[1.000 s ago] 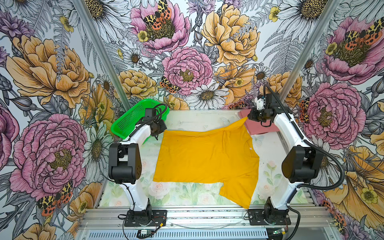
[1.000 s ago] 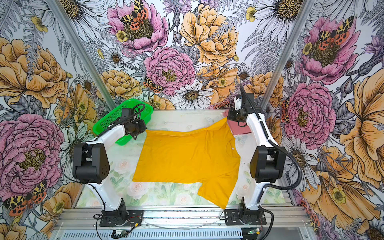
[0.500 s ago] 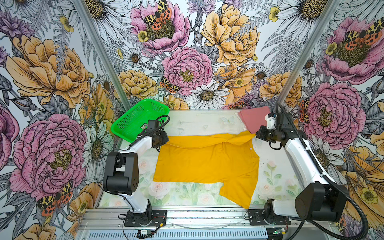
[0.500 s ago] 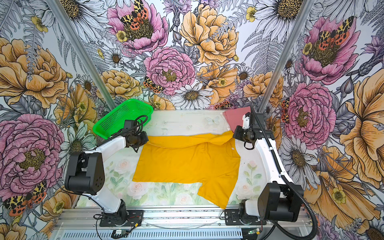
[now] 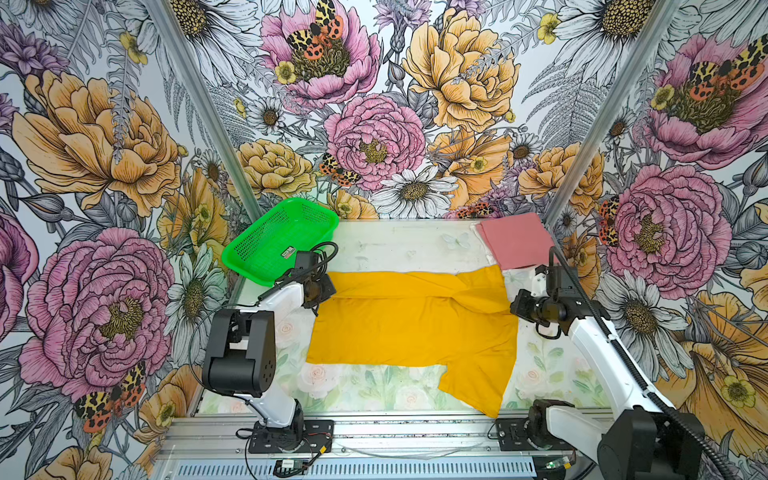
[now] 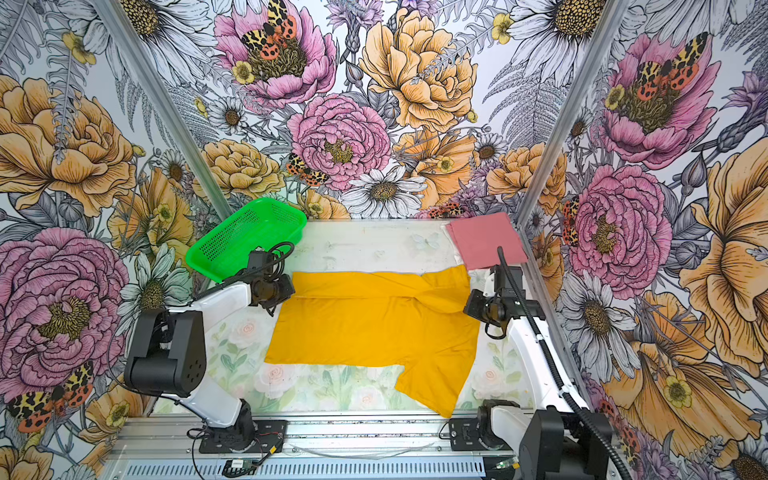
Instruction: Fold and stack the t-shirts
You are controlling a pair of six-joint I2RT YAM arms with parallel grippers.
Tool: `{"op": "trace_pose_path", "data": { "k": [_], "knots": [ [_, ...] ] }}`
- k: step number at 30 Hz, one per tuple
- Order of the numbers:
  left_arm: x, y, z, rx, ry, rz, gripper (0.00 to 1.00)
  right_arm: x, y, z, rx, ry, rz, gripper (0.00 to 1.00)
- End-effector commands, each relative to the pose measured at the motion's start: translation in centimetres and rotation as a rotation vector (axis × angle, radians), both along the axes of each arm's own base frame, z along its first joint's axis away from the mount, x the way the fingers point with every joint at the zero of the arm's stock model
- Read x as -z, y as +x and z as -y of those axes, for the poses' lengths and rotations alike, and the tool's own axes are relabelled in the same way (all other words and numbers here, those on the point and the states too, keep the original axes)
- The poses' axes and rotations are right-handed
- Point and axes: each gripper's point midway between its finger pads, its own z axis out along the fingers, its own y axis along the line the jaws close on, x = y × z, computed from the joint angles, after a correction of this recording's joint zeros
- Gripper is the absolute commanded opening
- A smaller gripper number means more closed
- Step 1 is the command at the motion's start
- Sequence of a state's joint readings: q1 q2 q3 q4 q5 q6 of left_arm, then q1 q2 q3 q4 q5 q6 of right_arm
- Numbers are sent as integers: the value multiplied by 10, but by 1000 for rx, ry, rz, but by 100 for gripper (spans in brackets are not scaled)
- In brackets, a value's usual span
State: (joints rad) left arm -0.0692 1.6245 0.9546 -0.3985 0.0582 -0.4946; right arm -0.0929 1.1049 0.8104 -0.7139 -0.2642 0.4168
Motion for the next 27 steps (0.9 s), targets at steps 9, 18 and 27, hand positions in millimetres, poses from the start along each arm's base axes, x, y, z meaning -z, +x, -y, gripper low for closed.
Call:
{"op": "trace_pose_path", "data": {
  "k": [9, 18, 27],
  "knots": [
    [-5, 1, -20, -67, 24, 28, 0, 12, -13, 16, 71, -51, -2, 0],
    [-6, 2, -13, -52, 0, 28, 12, 6, -16, 4, 55, 18, 17, 12],
    [-68, 9, -7, -14, -3, 154, 89, -22, 14, 19, 76, -53, 87, 75]
  ]
}}
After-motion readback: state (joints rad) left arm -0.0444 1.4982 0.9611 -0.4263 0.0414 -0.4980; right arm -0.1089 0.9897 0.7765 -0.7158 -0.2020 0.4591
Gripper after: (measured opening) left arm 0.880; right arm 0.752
